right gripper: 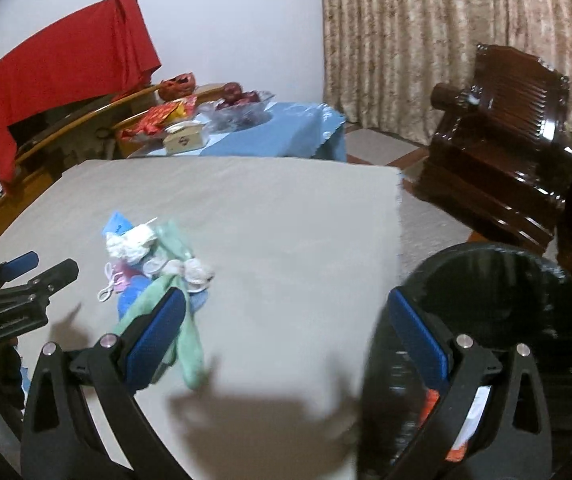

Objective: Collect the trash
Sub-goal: 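Move both tools back toward the remaining trash on the table, then grasp the green glove with the right tool while the left tool grasps the blue plastic bag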

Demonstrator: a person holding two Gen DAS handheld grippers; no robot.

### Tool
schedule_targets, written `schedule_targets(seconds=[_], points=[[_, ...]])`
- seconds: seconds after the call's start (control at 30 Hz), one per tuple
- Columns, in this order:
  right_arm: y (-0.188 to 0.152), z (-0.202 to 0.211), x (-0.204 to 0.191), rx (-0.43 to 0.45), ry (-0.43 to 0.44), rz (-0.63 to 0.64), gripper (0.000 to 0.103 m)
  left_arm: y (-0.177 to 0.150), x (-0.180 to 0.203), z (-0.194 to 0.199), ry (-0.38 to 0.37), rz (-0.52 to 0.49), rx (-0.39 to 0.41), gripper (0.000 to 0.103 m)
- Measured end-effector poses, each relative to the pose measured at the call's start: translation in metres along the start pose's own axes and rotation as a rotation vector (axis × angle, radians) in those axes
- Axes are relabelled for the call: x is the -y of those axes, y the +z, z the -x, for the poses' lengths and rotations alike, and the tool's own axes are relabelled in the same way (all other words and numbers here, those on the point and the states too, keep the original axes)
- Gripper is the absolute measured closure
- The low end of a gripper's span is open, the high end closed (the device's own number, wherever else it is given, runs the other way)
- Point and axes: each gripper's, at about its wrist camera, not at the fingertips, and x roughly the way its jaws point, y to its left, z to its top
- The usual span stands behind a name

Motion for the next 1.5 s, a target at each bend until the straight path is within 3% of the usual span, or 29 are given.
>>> schedule_targets(seconds=[0.17, 0.67, 1.03, 1.1, 1.17, 1.2, 1.33, 1.5], points=[[-0.006, -0.02, -0.021, 0.005, 0.061, -0.01, 0.005, -0.007, -0.016, -0.01, 0.009, -0.003, -0.018, 0.006], [-0.012, -0.097, -0.082, -0.111, 0.095, 0.059, 0.005, -0.017, -0.054, -0.04, 0.047, 0.013, -0.065, 0.007], [-0.018, -0.126, -0.081, -0.176, 0.097, 0.055, 0.006, -0.02, -0.064, -0.053, 0.043, 0.023, -0.089, 0.007], [-0.019, -0.127, -0.08, -0.19, 0.121, 0.05, 0.011, -0.021, -0.063, -0.054, 0.039, 0.022, -0.091, 0.007], [-0.018, -0.127, -0.082, -0.2, 0.166, 0.055, 0.028, -0.021, -0.061, -0.054, 0.036, 0.016, -0.092, 0.007], [-0.018, -0.127, -0.084, -0.203, 0.182, 0.06, 0.03, -0.021, -0.06, -0.054, 0.034, 0.013, -0.092, 0.007], [-0.015, -0.123, -0.09, -0.212, 0.265, 0.087, 0.065, -0.018, -0.056, -0.051, 0.021, 0.017, -0.089, 0.007], [-0.014, -0.114, -0.091, -0.211, 0.301, 0.086, 0.081, -0.014, -0.053, -0.048, 0.011, 0.015, -0.085, 0.007]])
